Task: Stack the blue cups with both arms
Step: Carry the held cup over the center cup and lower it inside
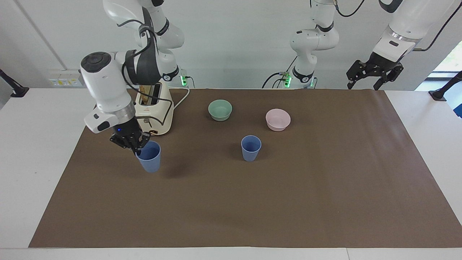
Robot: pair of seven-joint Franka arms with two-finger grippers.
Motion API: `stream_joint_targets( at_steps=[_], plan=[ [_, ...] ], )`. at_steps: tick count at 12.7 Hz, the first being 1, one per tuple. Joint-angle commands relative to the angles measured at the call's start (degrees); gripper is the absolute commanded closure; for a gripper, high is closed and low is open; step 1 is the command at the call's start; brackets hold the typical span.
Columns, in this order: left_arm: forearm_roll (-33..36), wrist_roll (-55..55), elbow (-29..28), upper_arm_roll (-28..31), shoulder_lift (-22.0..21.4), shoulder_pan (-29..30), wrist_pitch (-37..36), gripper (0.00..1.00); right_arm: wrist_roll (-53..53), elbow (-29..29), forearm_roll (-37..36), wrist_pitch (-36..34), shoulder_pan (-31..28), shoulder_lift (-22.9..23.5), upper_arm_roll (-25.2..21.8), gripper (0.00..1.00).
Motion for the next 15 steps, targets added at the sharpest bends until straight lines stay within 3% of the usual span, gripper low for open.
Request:
stream_joint_targets(
  at_steps=[1, 3, 6, 10, 15],
  plan=[
    [-0.5, -0.5, 0.4, -0.1, -0.2, 0.4, -0.2, 0.00, 3.9, 2.9, 0.8, -7.2, 5.6, -2.4, 0.1, 1.00],
    [-0.5, -0.5, 0.4, -0.1, -0.2, 0.4, -0.3, 0.00, 10.9, 4.4, 1.0, -8.6, 11.2, -2.4, 0.1, 1.00],
    [-0.5, -0.5, 0.4, -0.1, -0.2, 0.4, -0.2, 0.00, 17.2, 6.6, 2.5, -7.9, 13.7, -1.1, 2.8, 1.00],
    [-0.5, -0.5, 0.4, -0.1, -0.2, 0.4, -0.3, 0.00, 27.8, 12.4, 1.8, -5.7, 21.3, 5.7, 2.8, 1.00],
    [-0.5, -0.5, 0.4, -0.1, -0.2, 0.4, -0.2, 0.00, 31.8, 13.7, 1.5, -3.2, 25.1, 9.6, 2.8, 1.00]
  ],
)
